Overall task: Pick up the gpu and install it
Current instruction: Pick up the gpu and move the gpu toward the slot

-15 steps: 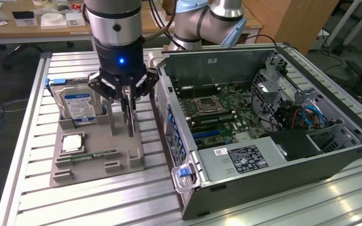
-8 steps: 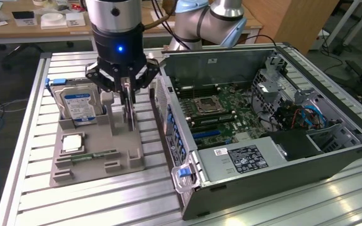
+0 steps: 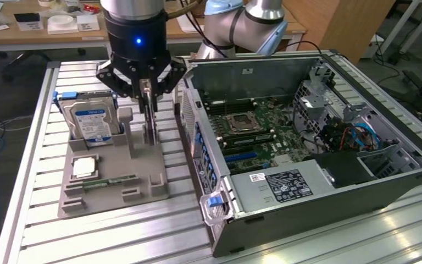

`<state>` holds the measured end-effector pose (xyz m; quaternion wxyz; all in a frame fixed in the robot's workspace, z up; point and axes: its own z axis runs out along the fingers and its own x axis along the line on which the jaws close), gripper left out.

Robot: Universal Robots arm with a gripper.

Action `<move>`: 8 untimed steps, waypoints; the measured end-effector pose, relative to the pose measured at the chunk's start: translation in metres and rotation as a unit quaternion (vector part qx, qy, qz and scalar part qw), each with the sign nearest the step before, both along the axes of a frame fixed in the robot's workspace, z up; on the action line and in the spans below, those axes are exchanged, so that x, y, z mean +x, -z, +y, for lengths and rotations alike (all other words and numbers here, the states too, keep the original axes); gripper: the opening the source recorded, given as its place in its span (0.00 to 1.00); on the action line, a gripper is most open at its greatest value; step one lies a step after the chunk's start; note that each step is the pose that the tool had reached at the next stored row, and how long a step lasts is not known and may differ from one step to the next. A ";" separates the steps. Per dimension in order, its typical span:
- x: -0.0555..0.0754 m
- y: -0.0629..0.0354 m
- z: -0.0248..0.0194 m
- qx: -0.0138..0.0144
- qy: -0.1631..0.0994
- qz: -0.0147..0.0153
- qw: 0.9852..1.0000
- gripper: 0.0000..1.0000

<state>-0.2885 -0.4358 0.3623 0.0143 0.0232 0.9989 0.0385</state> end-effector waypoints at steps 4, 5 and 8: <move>0.000 -0.0106 0.0000 0.000 0.000 0.000 1.000 0.27; 0.000 -0.0132 0.0000 0.000 0.000 0.000 1.000 0.27; 0.000 -0.0203 0.0000 0.000 0.000 0.000 1.000 0.27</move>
